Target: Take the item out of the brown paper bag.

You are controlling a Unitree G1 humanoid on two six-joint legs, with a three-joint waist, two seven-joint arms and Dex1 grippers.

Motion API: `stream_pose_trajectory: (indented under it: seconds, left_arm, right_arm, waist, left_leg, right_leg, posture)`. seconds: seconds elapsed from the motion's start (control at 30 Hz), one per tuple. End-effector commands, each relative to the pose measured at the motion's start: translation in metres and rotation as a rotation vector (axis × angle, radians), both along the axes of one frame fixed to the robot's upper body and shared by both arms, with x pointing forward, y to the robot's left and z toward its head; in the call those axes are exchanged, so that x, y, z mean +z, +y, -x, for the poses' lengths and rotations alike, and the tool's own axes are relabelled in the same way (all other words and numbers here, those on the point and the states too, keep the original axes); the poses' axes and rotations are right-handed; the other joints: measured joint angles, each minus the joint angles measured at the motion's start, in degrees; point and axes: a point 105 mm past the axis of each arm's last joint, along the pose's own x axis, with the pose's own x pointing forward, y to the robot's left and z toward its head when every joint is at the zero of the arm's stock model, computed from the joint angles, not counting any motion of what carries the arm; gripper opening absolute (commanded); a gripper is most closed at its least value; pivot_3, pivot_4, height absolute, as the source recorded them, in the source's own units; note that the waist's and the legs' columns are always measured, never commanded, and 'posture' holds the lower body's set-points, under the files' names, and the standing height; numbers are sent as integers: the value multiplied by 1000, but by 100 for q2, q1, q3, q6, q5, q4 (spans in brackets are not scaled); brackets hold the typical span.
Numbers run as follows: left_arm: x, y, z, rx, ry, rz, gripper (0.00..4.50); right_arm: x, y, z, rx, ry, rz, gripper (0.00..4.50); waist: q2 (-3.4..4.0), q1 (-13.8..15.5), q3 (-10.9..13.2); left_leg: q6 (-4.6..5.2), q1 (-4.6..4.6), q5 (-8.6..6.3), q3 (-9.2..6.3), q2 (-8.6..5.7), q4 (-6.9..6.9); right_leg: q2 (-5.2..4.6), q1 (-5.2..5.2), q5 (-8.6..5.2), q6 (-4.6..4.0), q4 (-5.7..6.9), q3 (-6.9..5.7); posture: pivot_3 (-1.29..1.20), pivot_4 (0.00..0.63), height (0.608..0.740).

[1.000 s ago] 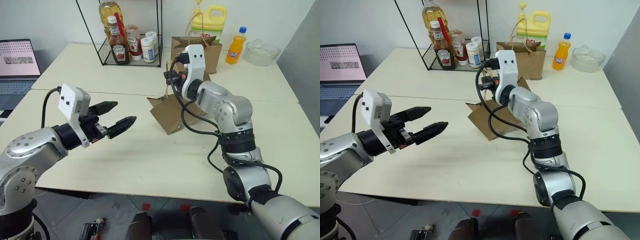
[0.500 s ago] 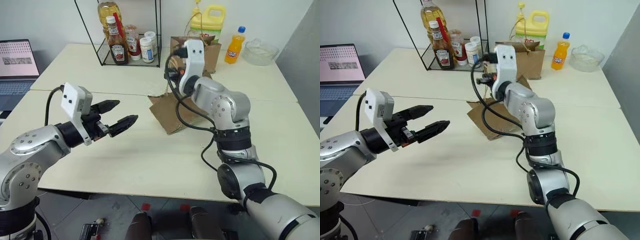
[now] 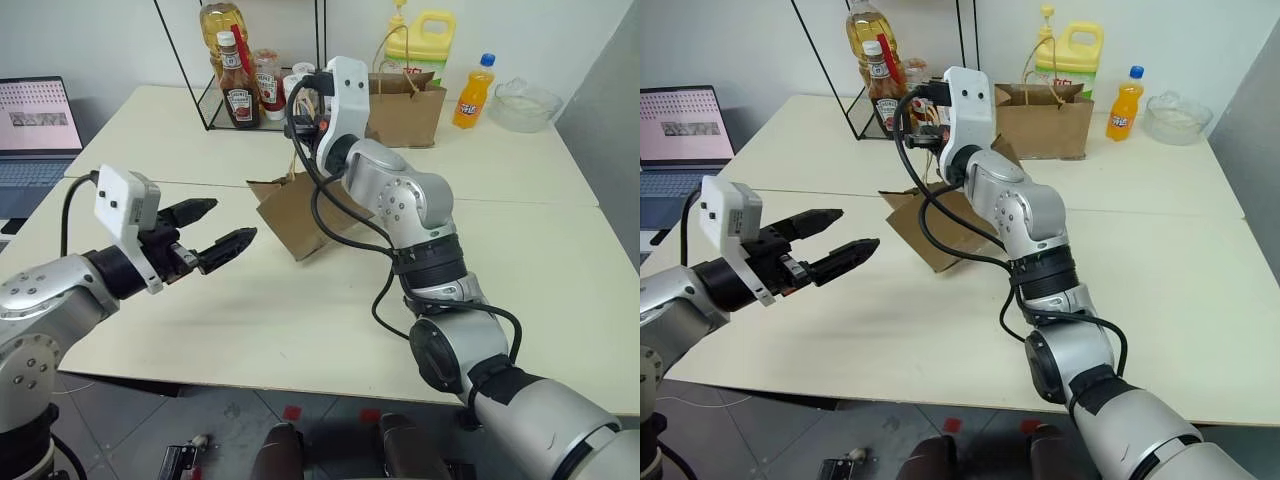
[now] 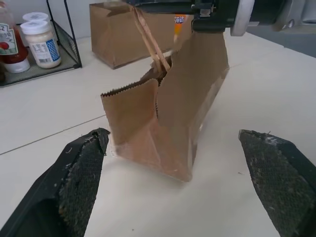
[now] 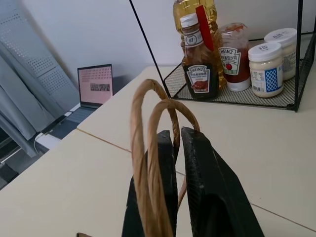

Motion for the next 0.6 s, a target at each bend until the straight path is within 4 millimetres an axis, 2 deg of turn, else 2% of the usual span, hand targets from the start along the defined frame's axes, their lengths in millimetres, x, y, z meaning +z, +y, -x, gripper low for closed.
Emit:
stream_pose_trajectory:
  seconds: [0.03, 0.27, 0.6]
  left_arm:
    - [11, 2, 6, 4, -46, -19, 4500]
    - [9, 5, 12, 24, -47, -23, 4500]
    - [10, 7, 15, 43, -55, -27, 4500]
  right_arm:
    - [29, 49, 25, 145, -101, -85, 77]
    - [25, 78, 26, 230, -55, -174, 77]
    - [57, 99, 46, 321, -73, -287, 77]
  waist:
    - [0, -2, 0]
    - [0, -45, 1]
    - [1, -98, 2]
  left_leg:
    - [0, 0, 0, 0, 0, 0]
    - [0, 0, 0, 2, 1, -1]
    - [0, 0, 0, 1, 1, -2]
  right_leg:
    - [0, 0, 0, 0, 0, 0]
    - [0, -1, 0, 0, 0, 1]
    - [1, -1, 0, 0, 2, 1]
  posture:
    - [0, 150, 740]
    - [0, 150, 740]
    - [0, 150, 740]
